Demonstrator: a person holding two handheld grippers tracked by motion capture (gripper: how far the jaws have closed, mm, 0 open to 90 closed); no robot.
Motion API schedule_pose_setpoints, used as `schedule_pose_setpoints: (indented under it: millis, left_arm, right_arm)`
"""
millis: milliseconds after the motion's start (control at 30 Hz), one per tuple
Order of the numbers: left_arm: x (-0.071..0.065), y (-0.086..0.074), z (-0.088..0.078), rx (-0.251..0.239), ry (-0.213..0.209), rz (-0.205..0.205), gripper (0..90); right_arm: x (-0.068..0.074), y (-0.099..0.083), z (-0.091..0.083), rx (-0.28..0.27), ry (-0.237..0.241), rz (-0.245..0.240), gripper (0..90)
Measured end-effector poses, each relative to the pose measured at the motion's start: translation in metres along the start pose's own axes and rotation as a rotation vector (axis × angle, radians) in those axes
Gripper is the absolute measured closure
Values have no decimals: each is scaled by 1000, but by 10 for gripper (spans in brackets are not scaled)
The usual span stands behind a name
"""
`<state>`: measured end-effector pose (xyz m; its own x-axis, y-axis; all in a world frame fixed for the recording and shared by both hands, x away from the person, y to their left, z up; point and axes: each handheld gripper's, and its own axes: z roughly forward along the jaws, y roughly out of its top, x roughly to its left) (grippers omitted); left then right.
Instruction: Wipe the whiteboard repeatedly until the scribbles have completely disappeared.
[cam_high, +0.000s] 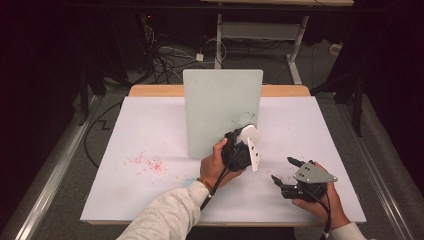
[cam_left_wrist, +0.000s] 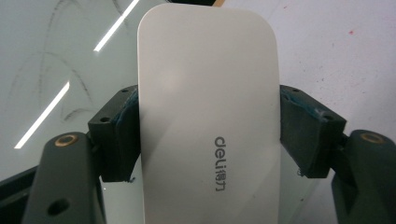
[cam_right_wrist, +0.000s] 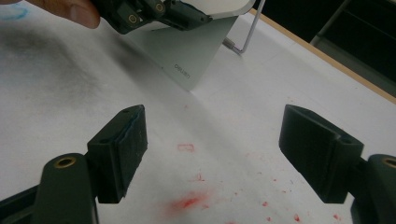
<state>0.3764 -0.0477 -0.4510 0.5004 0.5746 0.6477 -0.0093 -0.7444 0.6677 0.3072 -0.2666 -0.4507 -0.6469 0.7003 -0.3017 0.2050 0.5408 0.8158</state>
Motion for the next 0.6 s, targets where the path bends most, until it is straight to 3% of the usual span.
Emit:
schedule_pose_setpoints:
  millis: [67,267,400,467,600]
  left_arm:
    - [4,1,-1,-4,2,0,279]
    - [51,17,-10,-33,40,-55,280]
    - [71,26,-14,-53,50,-123,281]
    - [67,29,-11,-45,69,-111,278]
    - [59,30,-9,-41,56,-103,280]
  right_arm:
    - [0,0,0,0,0,2,241]
    - [0,0,0,0,0,0,241]
    - [0,0,0,0,0,2,241]
    - [0,0,0,1,0,0,241]
    - [0,0,0,2,2,-1,241]
